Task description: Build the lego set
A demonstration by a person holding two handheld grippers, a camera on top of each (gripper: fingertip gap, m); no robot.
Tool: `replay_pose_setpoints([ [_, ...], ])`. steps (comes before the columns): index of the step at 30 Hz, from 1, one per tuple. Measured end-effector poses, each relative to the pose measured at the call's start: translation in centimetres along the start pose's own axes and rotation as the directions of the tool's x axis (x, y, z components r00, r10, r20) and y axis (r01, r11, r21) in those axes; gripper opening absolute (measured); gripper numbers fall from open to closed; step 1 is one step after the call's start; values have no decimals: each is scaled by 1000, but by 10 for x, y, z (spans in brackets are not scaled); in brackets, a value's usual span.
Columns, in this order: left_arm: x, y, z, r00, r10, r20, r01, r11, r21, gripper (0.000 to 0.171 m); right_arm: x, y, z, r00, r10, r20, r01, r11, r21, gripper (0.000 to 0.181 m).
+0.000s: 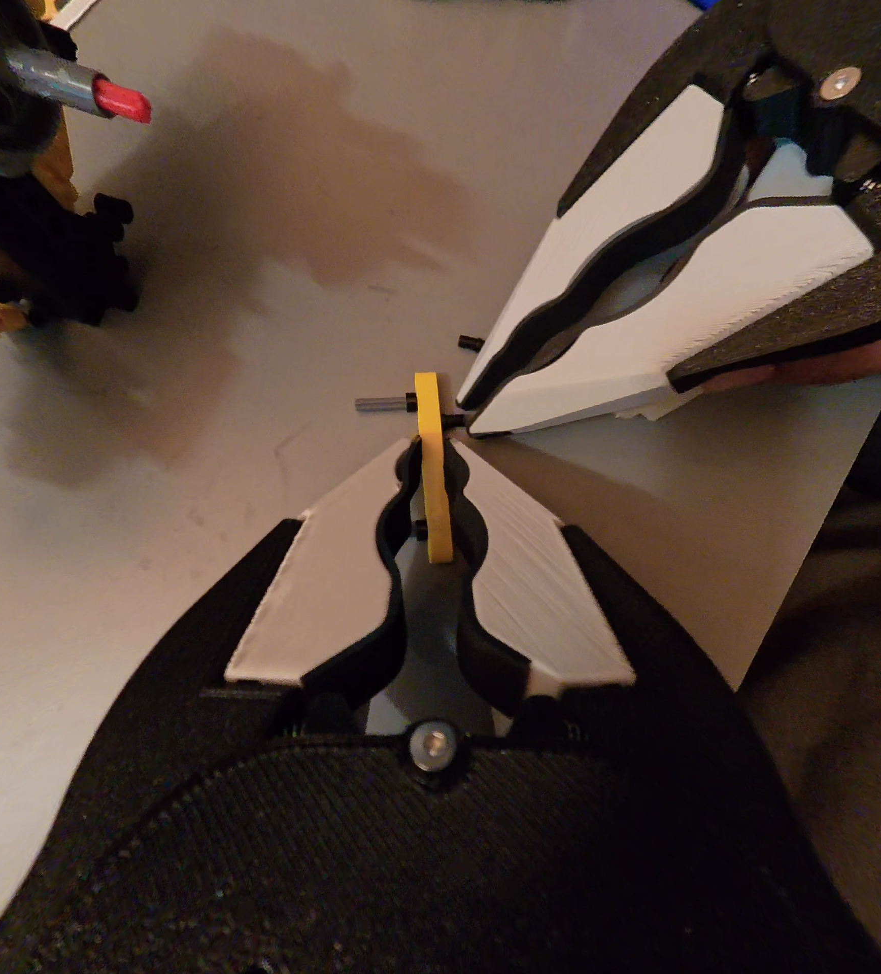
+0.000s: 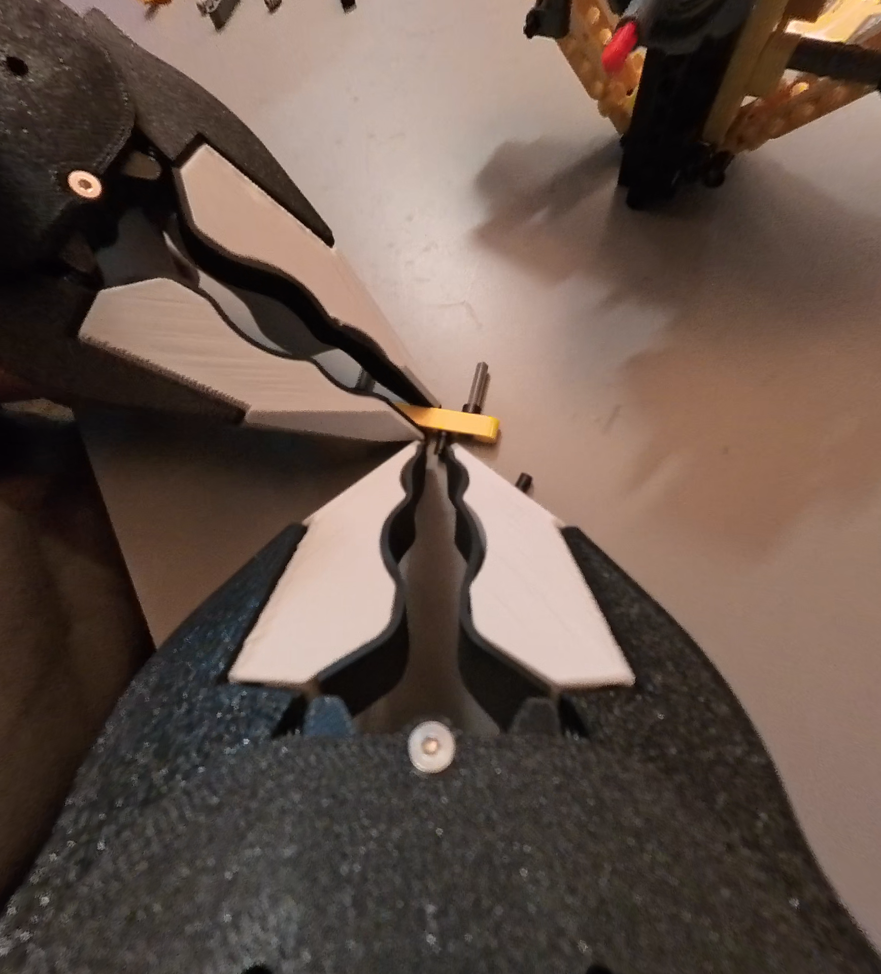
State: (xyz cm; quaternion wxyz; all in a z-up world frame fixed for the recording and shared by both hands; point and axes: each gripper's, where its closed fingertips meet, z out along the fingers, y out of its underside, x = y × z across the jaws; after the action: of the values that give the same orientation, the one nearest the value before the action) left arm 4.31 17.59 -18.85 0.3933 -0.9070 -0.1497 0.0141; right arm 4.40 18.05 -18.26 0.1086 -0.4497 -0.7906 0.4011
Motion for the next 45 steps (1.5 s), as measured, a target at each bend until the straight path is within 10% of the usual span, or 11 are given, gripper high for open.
replay_pose_setpoints([
  [13, 1, 0, 0, 999, 45, -4, -45, 999, 0, 7, 3, 2, 2, 976, -149, -161, 144, 989, -44, 0],
  [36, 3, -1, 0, 997, 47, 58, -48, 999, 7, 28, 31, 12, -22, 969, 50, -243, -44, 999, 28, 27],
  [45, 2, 5, -9, 997, 42, 66, -43, 999, 18, 30, 32, 12, -16, 947, -68, -314, 60, 998, -35, 3],
])
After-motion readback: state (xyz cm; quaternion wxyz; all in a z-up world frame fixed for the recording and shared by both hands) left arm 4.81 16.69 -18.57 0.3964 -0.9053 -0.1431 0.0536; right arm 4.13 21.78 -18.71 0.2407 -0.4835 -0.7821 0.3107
